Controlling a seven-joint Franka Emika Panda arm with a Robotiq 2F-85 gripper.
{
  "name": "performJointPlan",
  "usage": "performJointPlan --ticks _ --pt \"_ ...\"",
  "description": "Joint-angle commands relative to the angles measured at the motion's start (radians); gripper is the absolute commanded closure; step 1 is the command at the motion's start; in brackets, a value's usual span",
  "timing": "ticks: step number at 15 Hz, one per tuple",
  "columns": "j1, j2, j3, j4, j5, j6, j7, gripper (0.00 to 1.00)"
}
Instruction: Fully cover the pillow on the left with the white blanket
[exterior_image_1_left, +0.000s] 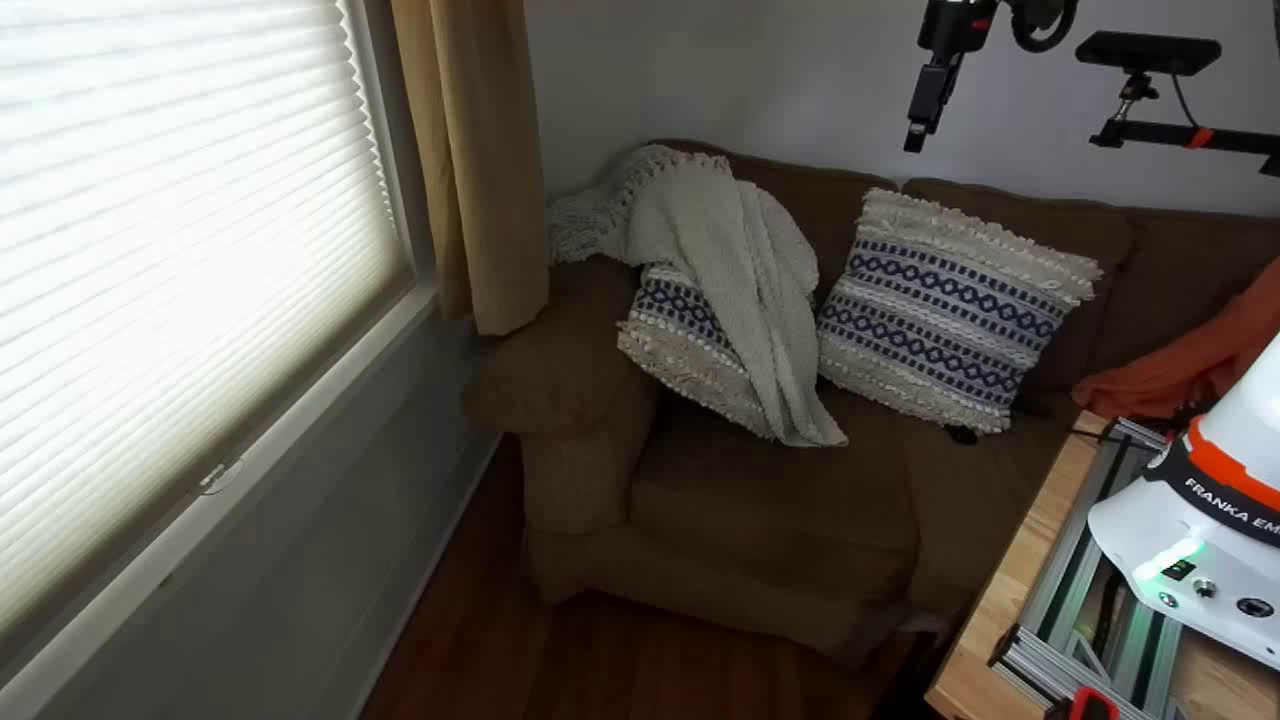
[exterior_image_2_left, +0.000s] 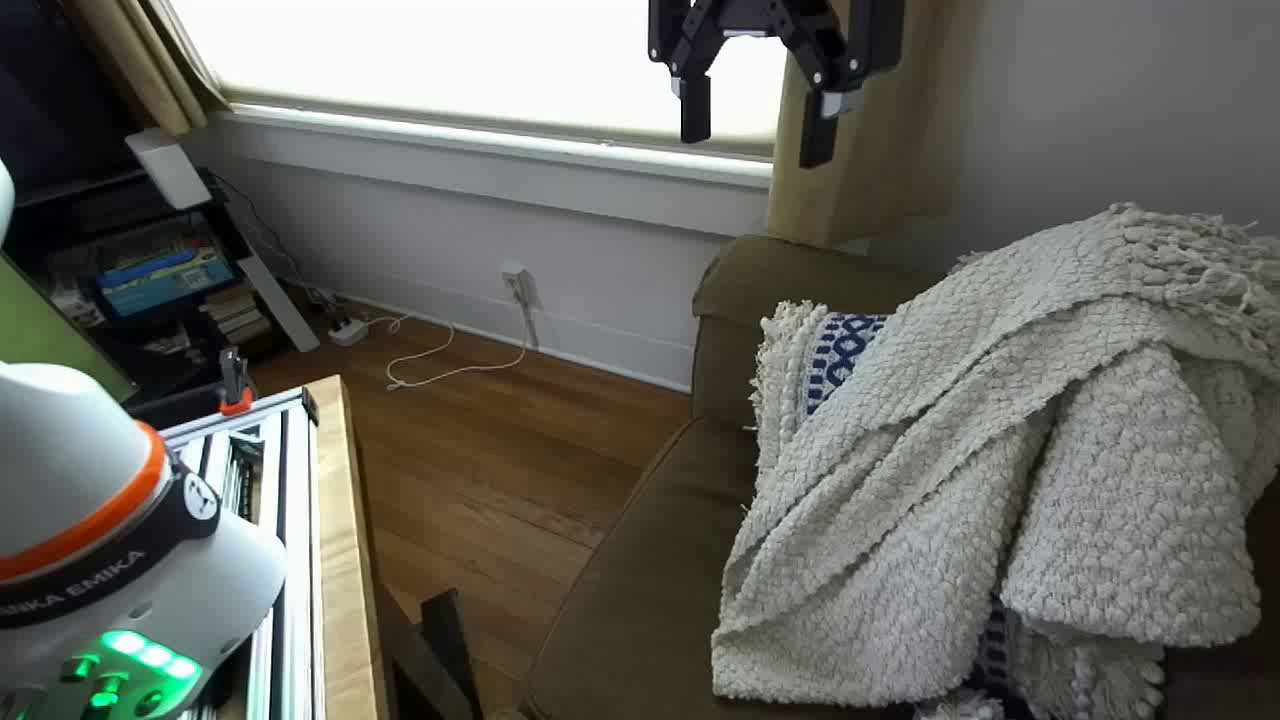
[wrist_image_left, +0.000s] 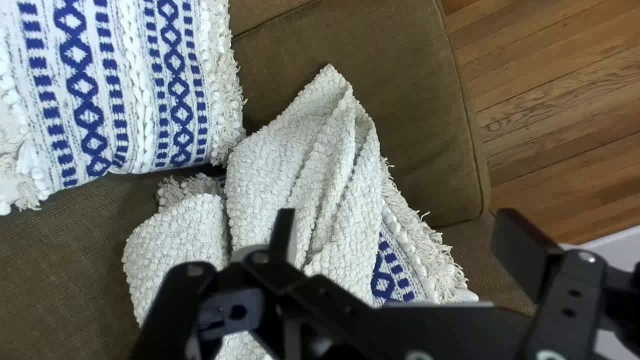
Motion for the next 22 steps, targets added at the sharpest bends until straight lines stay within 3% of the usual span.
performJointPlan --ticks 1,15,19,22 --pt "-0.004 0.001 0.004 0.002 0.001 -0.002 -0.001 0.0" --pt "-0.004 0.001 0.006 0.003 0.001 -0.002 -0.001 0.0" --pt "-0.005 0.164 -0.013 0.109 0.13 0.137 0.073 0.0" --pt "-0.027 0.305 -0.041 0.194 0.295 0.276 0.054 0.0"
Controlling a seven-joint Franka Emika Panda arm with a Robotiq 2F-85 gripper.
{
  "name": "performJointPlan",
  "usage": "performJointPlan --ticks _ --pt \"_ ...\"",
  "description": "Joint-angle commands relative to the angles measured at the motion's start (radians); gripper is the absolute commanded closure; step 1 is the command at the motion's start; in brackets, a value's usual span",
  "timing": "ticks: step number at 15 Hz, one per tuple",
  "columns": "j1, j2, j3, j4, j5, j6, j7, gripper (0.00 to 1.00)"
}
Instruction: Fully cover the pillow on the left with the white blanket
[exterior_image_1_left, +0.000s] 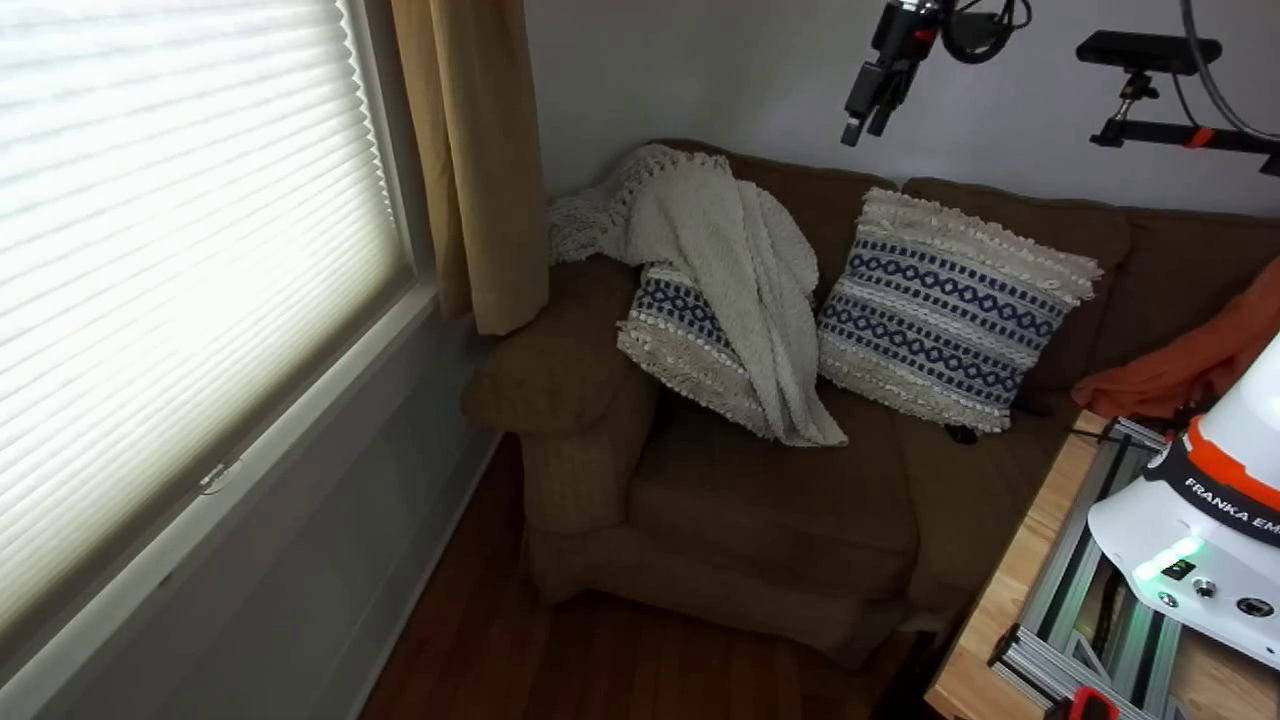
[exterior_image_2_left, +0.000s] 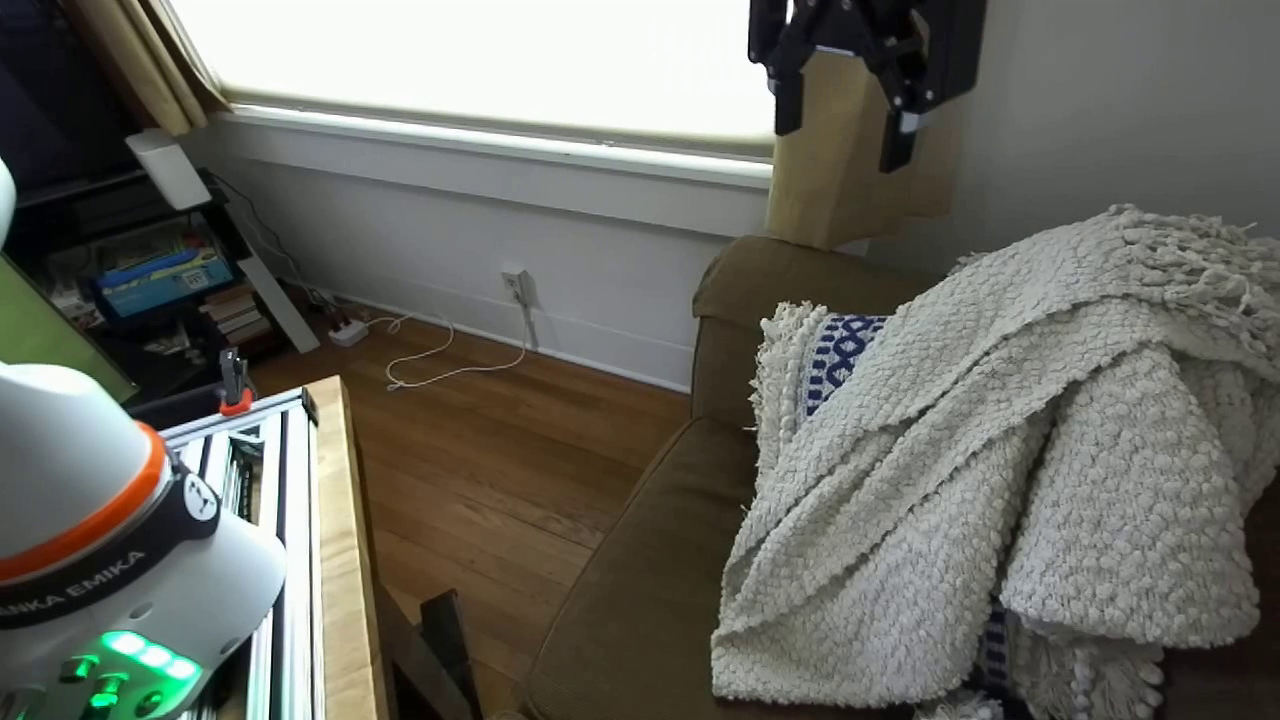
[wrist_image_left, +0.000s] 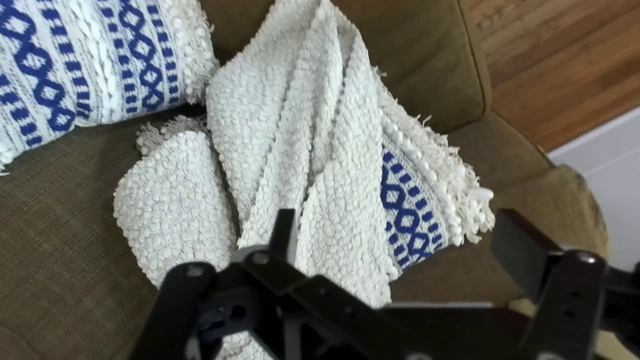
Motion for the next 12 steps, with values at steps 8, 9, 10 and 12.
performJointPlan --ticks 8,9,10,12 --pt "-0.165 0.469 0.042 0.343 0.579 0.188 -0.122 0.0" --pt "-0.181 0.498 0.056 0.366 0.602 0.211 -0.125 0.0" --pt "-0.195 0.534 0.07 0.396 0.62 0.245 -0.122 0.0" --pt "-0.221 0.593 0.097 0.443 0.648 0.299 -0.122 0.0"
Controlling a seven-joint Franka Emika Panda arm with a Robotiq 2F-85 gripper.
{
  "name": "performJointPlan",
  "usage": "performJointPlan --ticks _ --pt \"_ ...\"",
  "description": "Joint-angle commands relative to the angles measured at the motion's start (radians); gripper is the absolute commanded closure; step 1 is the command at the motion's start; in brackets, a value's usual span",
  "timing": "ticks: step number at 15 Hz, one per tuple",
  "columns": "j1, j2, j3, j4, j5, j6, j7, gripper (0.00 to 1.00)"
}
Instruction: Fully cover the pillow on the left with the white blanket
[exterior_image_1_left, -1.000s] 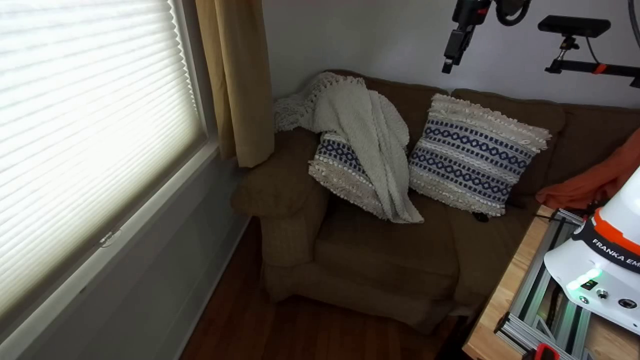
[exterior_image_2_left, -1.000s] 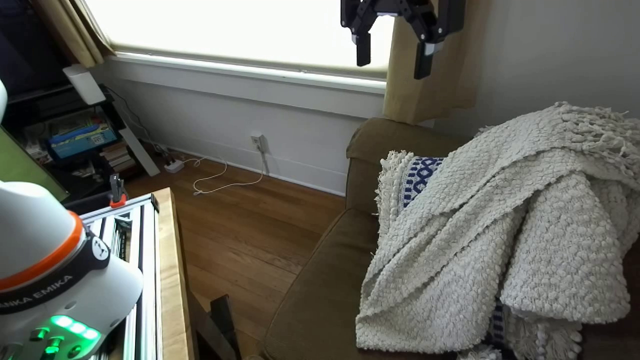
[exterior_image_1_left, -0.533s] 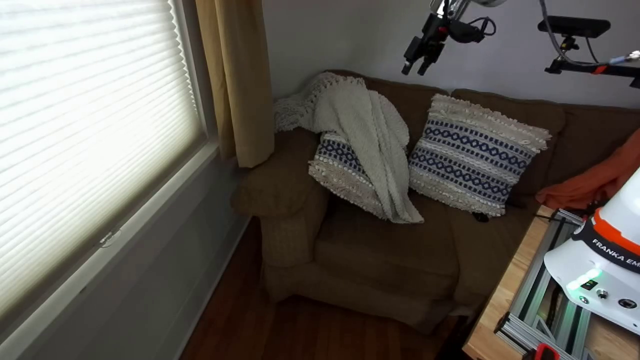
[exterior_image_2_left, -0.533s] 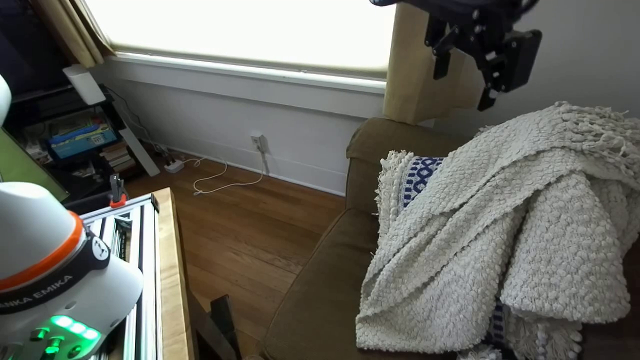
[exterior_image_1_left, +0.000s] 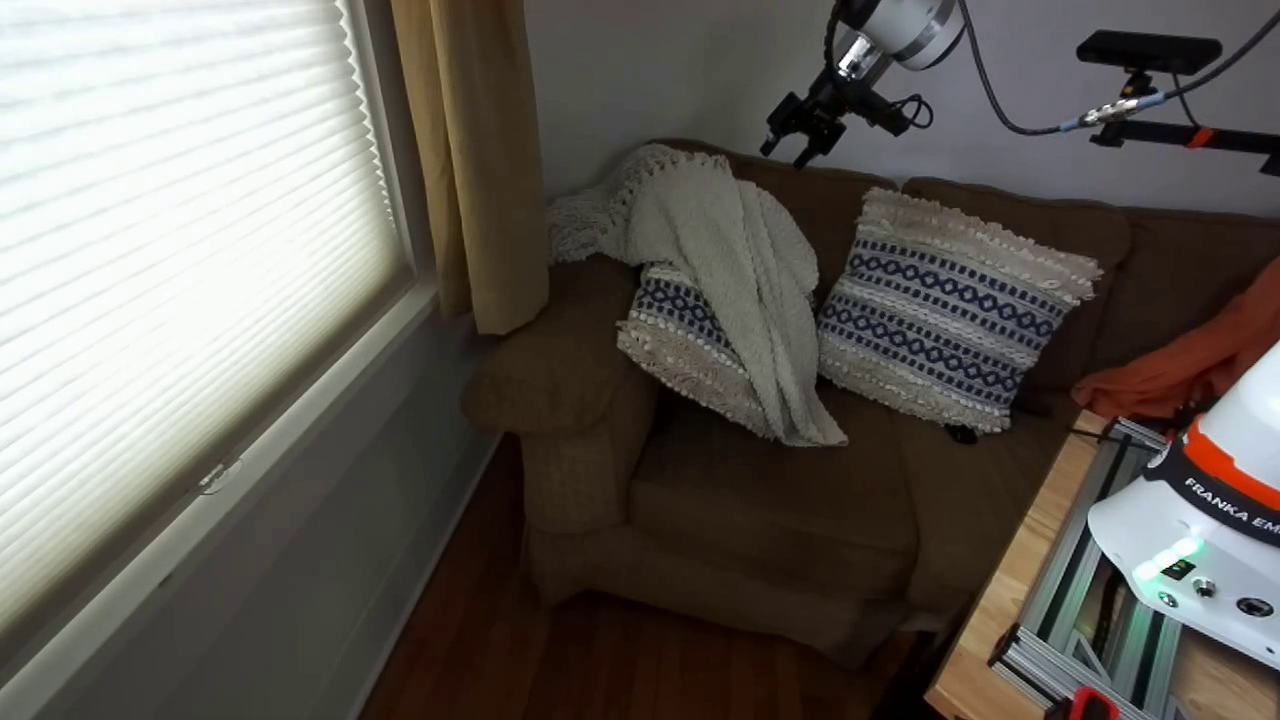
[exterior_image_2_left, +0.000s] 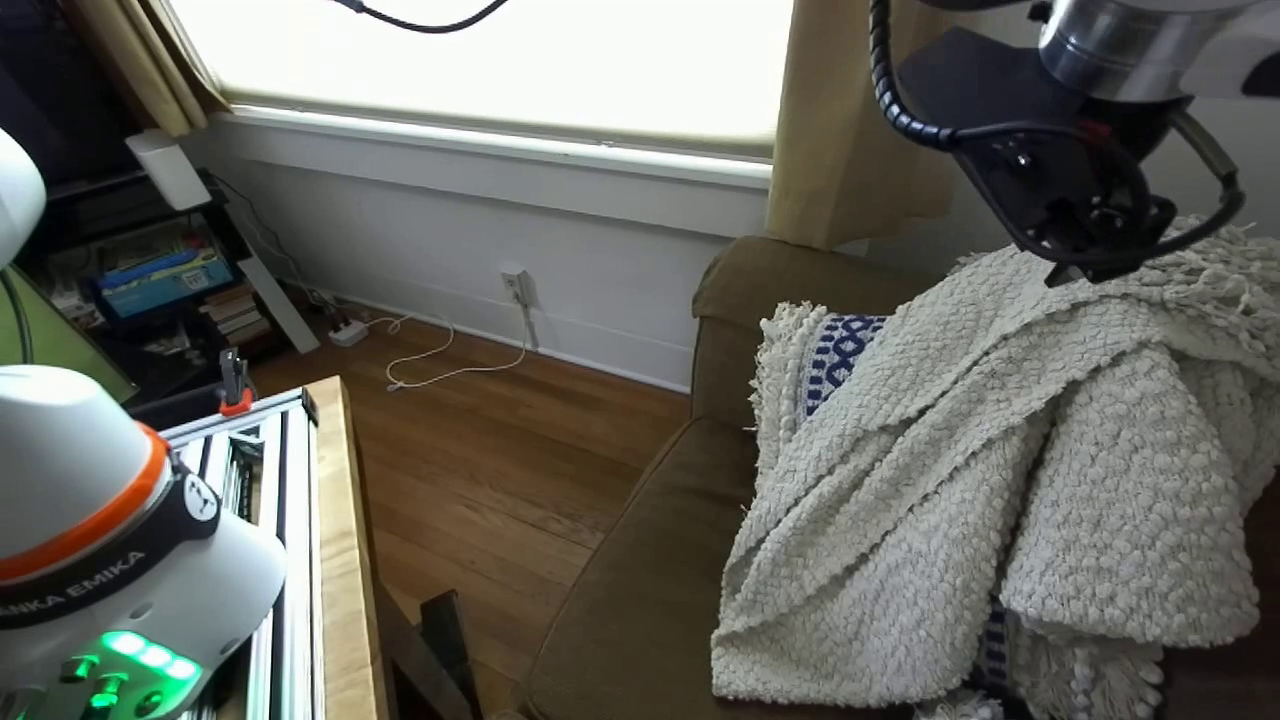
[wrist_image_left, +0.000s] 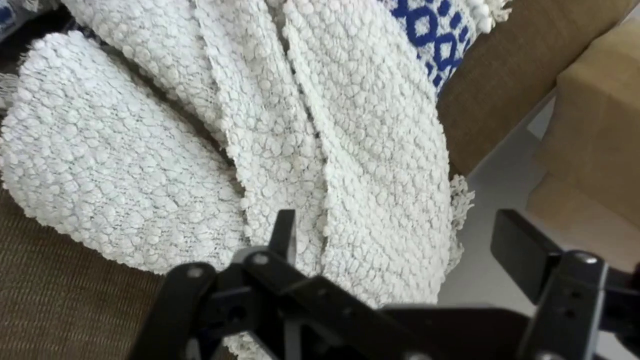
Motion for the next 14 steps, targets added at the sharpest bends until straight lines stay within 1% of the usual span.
performJointPlan --ticks 1,2,5,10,11,14 --pt "-0.061 0.123 0.058 0.111 0.052 0.066 -0.009 0.0" --pt "-0.05 0.059 0.054 0.047 0.004 0.052 0.011 0.0" --pt "-0.068 0.113 0.07 0.095 0.006 0.065 0.012 0.0" --pt "-0.068 0.118 0.072 0.111 0.007 0.065 0.012 0.0" --pt "-0.08 0.148 0.086 0.138 0.033 0.049 0.02 0.0" --pt "-0.102 0.215 0.122 0.183 0.089 0.058 0.044 0.0"
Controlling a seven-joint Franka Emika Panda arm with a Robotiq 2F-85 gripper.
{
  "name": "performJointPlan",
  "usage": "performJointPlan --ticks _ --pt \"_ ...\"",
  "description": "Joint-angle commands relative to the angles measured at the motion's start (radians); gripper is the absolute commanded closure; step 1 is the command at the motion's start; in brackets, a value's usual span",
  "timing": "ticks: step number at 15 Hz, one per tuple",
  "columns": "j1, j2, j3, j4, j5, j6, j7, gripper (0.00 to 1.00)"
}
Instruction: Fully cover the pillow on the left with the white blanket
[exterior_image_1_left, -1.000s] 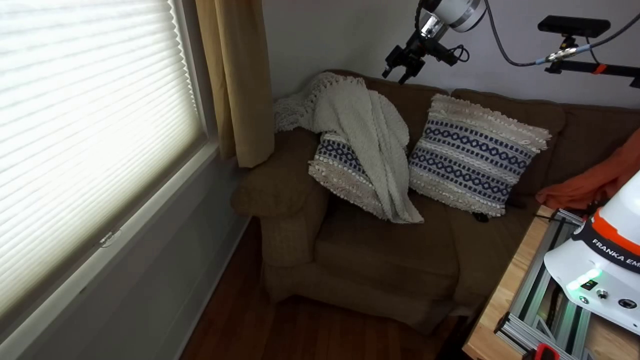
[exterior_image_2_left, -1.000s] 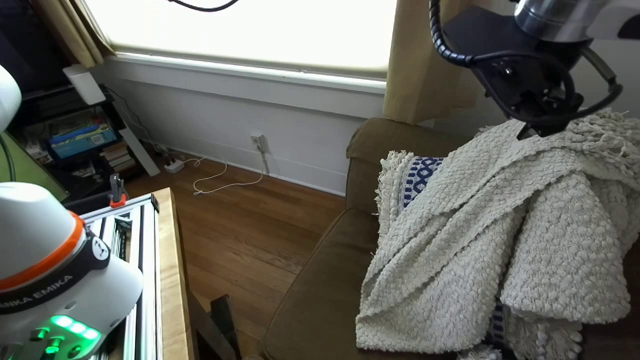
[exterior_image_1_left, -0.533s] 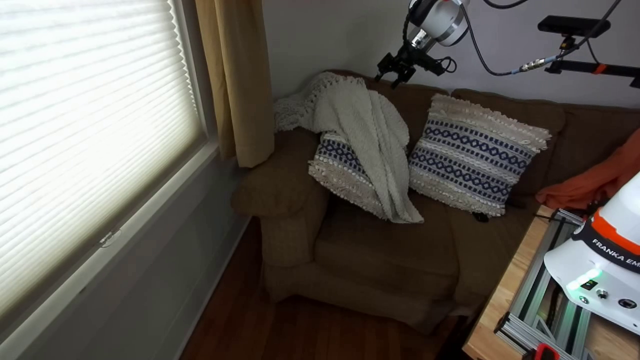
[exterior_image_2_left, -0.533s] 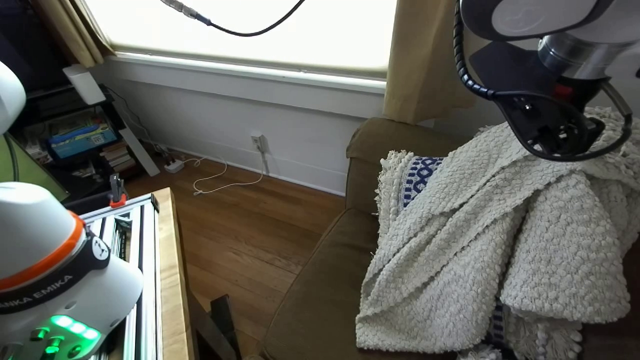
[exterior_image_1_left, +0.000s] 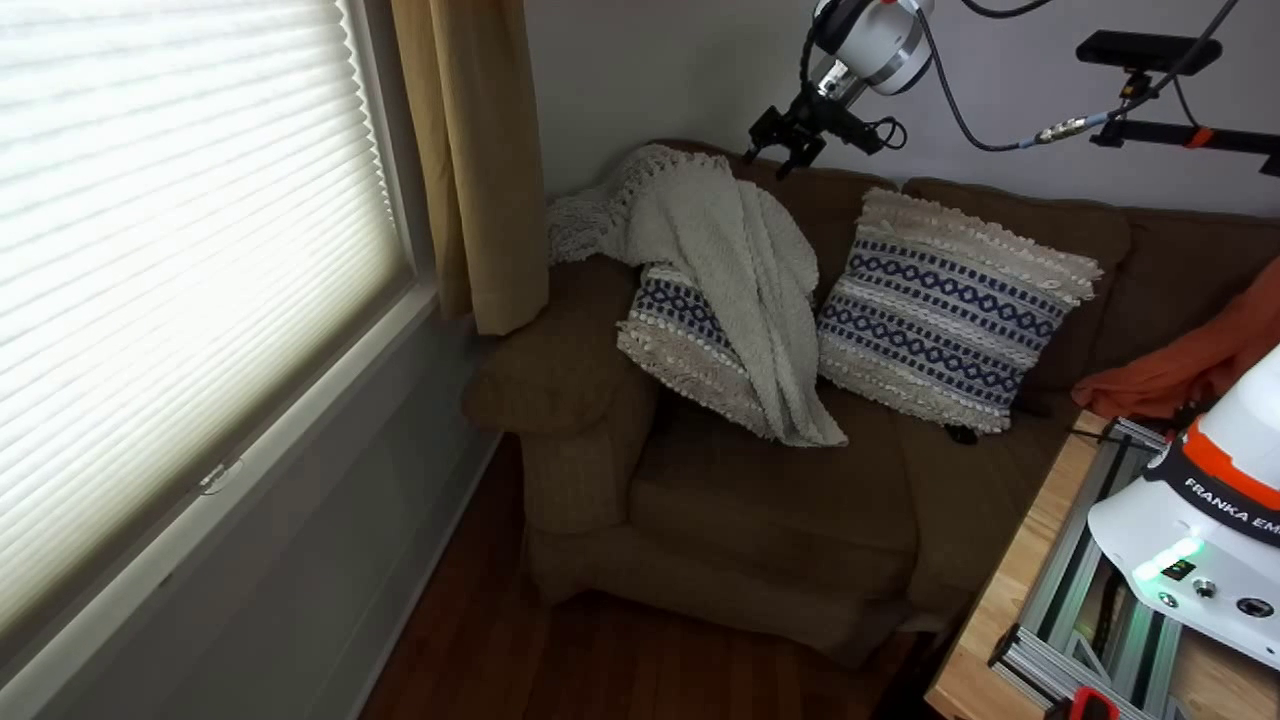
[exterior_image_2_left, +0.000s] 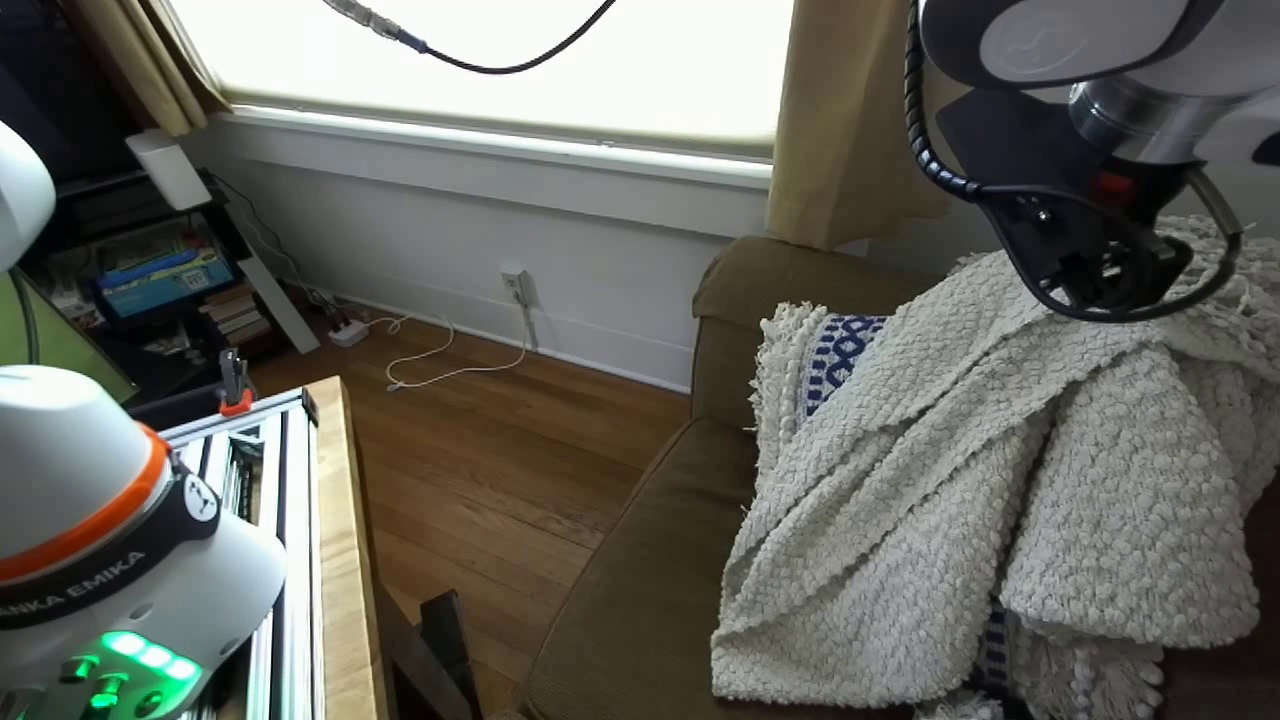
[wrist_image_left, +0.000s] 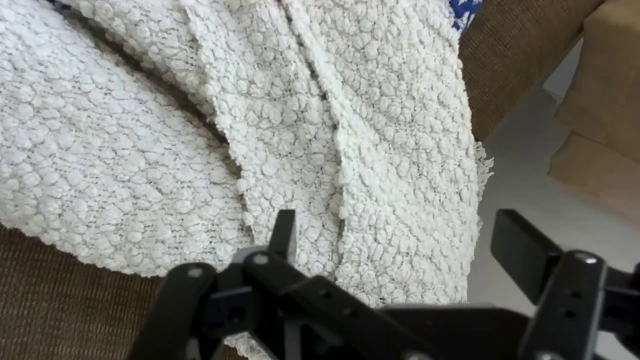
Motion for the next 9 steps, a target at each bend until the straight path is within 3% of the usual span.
performJointPlan --ticks 1,9 --pt "-0.045 0.093 0.056 0.072 0.06 0.007 0.014 0.0" --pt "-0.096 0.218 0.137 0.209 0.202 0.032 -0.042 0.0"
